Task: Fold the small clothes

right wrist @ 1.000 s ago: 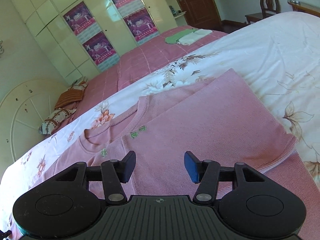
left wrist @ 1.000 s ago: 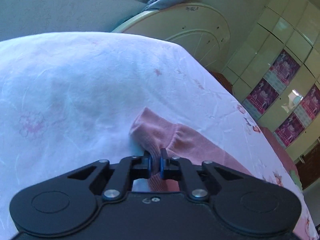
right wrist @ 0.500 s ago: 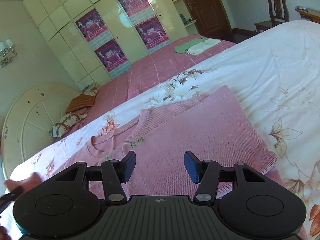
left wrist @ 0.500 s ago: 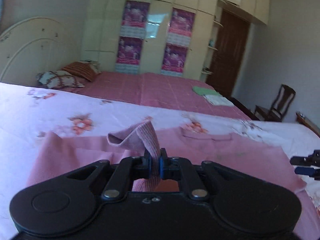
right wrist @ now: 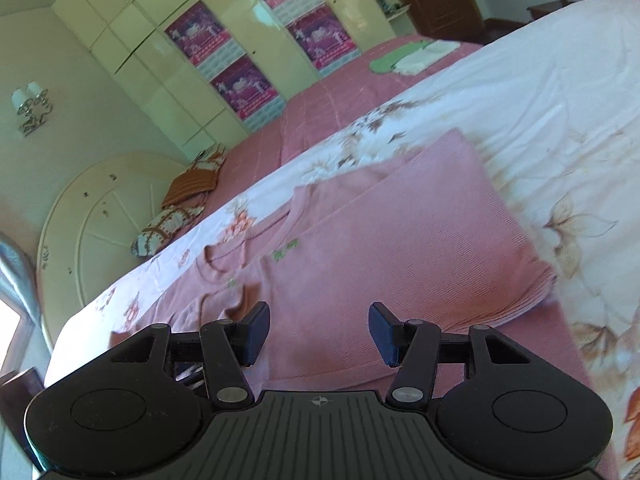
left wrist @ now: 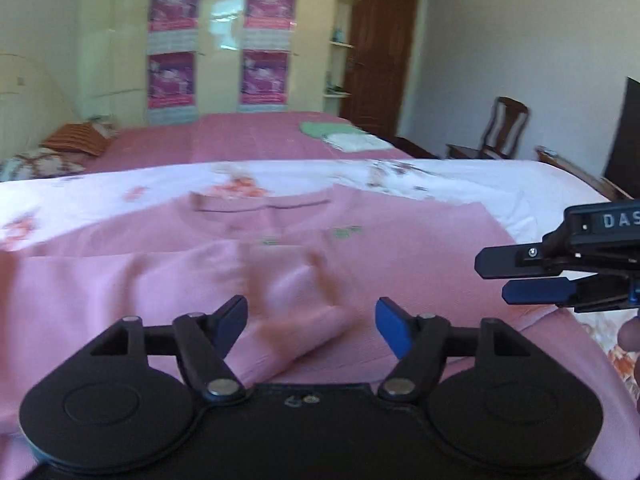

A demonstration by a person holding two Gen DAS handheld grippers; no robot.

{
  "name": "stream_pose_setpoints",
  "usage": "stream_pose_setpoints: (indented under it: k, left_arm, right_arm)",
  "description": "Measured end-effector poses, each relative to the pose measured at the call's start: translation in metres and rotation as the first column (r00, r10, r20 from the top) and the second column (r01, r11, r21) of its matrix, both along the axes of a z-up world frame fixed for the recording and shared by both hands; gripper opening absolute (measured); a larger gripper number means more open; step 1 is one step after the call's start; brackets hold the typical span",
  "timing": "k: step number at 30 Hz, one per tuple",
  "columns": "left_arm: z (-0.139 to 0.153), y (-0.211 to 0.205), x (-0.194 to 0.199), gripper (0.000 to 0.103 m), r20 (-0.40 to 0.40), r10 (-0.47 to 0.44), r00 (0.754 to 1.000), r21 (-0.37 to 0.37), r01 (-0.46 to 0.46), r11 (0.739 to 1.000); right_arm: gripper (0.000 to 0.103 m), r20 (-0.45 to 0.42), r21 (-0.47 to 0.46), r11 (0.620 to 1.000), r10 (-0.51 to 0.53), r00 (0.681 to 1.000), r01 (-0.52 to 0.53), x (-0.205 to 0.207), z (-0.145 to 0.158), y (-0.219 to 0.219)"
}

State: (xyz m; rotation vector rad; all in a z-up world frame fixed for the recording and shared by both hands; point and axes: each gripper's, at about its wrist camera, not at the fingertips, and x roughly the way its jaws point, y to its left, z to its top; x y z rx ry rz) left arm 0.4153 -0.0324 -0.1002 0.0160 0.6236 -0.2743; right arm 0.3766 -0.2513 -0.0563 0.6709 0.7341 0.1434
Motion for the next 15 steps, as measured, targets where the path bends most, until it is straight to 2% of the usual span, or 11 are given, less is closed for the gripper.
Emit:
stream_pose_setpoints:
  k: [3,6,8,9,11,15]
  left_arm:
    - [0.009,0.055,-0.031,0.067,0.021,0.132,0.991,0.016,-0.132,0.991]
    - [0.008,0.111,-0.059,0.064,0.044,0.260,0.965,0.104,-0.263,0.959]
    - [0.004,0.147,-0.066,0.063,0.000,0.332,0.943,0.105,-0.330,0.938]
    - [0.001,0.161,-0.066,0.058,-0.028,0.362,0.932,0.108,-0.357,0.928]
    - [-0.004,0.177,-0.064,0.056,-0.047,0.385,0.922,0.112,-0.378,0.919]
    - [-0.014,0.187,-0.053,0.056,-0.070,0.353,0.933,0.116,-0.344,0.932]
  right_arm:
    - [0.054,-0.004,0.056,0.997,0.060,0.998,-0.059,0.006,-0.006,0.016]
    - [0.054,-0.005,0.101,0.988,0.117,0.993,-0.116,0.015,-0.013,0.036]
    - [0.054,-0.018,0.131,0.979,0.158,0.987,-0.154,0.023,-0.020,0.051]
    - [0.054,-0.023,0.145,0.974,0.177,0.984,-0.171,0.027,-0.024,0.059]
    - [0.054,-0.049,0.148,0.972,0.193,0.980,-0.184,0.036,-0.031,0.074]
    - [0.054,-0.067,0.171,0.976,0.150,0.986,-0.137,0.050,-0.039,0.089]
